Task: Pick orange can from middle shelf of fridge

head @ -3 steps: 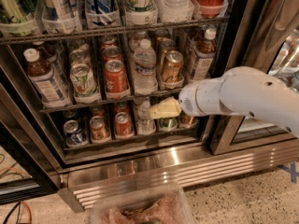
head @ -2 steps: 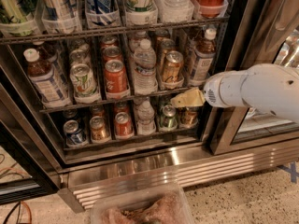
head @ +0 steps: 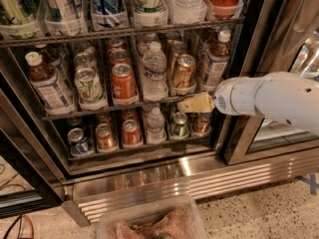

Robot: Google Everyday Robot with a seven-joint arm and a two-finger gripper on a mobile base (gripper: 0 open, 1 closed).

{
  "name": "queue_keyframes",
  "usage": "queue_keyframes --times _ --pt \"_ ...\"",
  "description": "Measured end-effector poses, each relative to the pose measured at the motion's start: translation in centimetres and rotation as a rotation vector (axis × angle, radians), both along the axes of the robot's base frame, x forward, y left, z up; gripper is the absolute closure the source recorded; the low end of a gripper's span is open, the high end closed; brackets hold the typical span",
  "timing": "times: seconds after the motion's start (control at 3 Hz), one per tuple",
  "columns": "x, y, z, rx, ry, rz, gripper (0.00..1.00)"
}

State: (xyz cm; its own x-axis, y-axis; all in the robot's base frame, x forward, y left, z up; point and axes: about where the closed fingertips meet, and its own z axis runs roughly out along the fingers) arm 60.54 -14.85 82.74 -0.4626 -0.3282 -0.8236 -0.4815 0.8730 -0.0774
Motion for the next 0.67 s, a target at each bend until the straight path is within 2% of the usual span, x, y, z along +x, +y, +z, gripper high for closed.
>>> queue_keyframes --times 0.33,0.67 --pt "0.83 1.43 0.17 0.075 -0.028 -0.002 0.14" --pt "1.60 1.56 0.59 0.112 -0.058 -0.029 0.24"
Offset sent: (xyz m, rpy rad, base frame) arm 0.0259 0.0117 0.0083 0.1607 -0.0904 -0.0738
